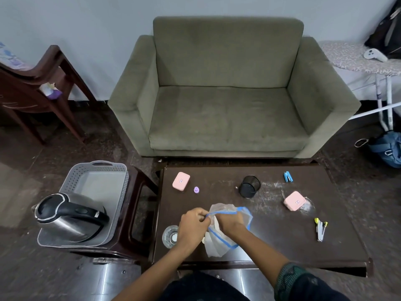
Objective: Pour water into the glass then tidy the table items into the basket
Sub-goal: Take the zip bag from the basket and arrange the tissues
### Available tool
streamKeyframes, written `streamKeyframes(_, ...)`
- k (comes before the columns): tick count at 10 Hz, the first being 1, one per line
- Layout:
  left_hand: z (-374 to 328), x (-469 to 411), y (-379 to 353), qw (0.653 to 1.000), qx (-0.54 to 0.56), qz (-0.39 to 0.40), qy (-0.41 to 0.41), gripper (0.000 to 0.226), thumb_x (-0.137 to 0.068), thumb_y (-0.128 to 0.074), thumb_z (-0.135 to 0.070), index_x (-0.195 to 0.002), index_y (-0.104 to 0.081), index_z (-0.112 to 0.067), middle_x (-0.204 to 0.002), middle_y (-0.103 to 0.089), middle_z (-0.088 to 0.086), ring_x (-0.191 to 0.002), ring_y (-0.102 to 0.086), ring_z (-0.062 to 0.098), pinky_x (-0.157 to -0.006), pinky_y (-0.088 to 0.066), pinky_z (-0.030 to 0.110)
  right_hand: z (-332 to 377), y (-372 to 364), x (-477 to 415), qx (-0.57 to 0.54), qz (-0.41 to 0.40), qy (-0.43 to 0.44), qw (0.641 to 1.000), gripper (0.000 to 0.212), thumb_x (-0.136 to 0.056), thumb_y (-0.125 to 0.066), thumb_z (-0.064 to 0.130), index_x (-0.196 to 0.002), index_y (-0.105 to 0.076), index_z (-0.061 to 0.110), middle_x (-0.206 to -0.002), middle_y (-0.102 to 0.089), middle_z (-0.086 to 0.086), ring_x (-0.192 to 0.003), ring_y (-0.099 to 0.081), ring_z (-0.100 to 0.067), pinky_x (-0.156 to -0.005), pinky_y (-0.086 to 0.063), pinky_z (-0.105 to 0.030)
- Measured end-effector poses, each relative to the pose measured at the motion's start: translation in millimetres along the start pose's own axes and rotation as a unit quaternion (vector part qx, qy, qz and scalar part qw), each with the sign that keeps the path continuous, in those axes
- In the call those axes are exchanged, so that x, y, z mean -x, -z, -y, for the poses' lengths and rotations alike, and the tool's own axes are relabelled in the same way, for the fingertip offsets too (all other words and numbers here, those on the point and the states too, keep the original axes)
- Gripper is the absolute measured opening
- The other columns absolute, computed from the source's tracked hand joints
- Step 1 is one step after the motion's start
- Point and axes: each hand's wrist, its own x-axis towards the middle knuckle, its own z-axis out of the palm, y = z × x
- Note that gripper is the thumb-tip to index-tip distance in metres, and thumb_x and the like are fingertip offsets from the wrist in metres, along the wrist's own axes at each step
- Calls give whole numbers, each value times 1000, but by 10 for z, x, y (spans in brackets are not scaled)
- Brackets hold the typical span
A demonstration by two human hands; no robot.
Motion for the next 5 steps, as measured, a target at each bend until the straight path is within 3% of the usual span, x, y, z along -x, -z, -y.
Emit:
streamKeyframes(1, 51, -85, 77, 1000, 3, 8, -3, 6, -75, -67, -22, -70, -68, -25, -64, -71, -8, -65, -68, 10, -71, -58, 43, -12, -194, -224, 219, -28, 68, 973, 14, -85, -54, 27, -88, -62, 15, -85, -64, 4, -75, -58, -9, -66, -49, -17)
streamKeyframes(2, 89, -169, 118, 1000, 11, 2, -4, 5, -73, -66, -27, -71, -67, -24, -63, -71, -7, -64, -67, 12, -70, -58, 45, 195, -29, -131, 66, -35, 52, 996, 18, -93, -40, 16, -92, -58, 13, -104, -63, -4, -100, -57, -20, -91, -41, -31)
streamKeyframes(3, 47, -216, 144, 1000, 16, 1, -3, 7, -71, -63, -29, -69, -65, -22, -63, -71, -5, -67, -68, 13, -70, -58, 44, 385, 151, -20, 24, -46, 32, 998, 29, -88, -40, 6, -61, -37, 13, -75, -50, -6, -80, -44, -21, -79, -38, -32)
streamKeyframes(4, 10, -251, 148, 1000, 2, -7, 0, 9, -71, -62, -27, -66, -61, -20, -61, -69, -3, -66, -67, 17, -69, -57, 43, 450, 267, 0, 42, -45, 62, 996, 34, -86, -42, -1, -56, -31, 11, -65, -41, -6, -75, -48, -21, -68, -38, -31)
streamKeyframes(5, 7, -285, 145, 1000, -6, -15, 5, 17, -75, -61, -26, -61, -53, -20, -58, -68, -2, -63, -69, 17, -70, -56, 40, 454, 385, 156, -6, -104, 52, 993, 17, -82, -41, -5, -73, -38, 9, -77, -52, -10, -66, -44, -21, -55, -30, -27)
